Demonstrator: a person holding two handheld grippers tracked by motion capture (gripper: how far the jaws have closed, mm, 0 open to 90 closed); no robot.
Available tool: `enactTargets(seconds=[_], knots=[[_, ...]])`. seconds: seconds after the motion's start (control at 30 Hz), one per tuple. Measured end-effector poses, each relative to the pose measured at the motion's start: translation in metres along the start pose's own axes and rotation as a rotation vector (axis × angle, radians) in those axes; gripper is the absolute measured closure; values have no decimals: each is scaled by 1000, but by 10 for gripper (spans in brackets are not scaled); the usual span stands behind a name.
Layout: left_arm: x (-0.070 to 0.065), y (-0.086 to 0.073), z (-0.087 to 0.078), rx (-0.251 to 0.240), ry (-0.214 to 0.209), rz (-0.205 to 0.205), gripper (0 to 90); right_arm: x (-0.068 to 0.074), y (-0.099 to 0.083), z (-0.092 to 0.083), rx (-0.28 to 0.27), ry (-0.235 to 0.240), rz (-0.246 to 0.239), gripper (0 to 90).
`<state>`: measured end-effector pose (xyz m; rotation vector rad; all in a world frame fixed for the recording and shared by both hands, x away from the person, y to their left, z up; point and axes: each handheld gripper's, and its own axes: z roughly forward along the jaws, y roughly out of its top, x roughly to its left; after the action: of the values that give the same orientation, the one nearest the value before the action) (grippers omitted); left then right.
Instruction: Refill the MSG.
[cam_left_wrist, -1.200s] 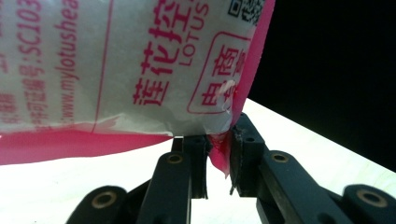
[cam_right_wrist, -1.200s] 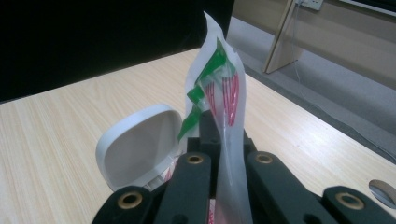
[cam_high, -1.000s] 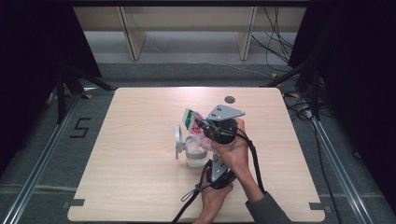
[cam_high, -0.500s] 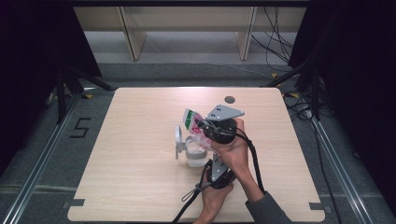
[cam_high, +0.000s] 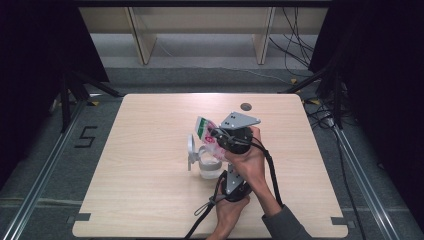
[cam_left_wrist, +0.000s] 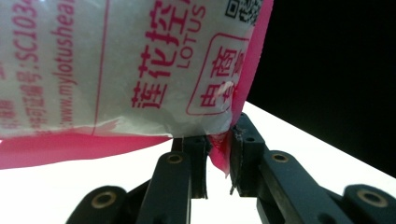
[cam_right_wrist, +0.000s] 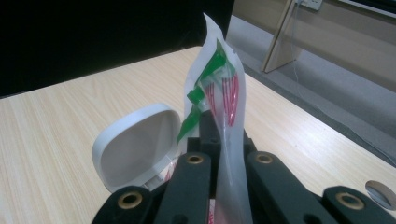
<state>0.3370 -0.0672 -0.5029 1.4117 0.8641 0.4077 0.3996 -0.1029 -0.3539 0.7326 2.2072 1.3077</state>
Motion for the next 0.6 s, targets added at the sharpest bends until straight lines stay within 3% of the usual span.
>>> enactTargets(seconds=[0.6], knots=[[0,1,2,-14,-3,-13,779,0,1,2,12,-1,7,899]])
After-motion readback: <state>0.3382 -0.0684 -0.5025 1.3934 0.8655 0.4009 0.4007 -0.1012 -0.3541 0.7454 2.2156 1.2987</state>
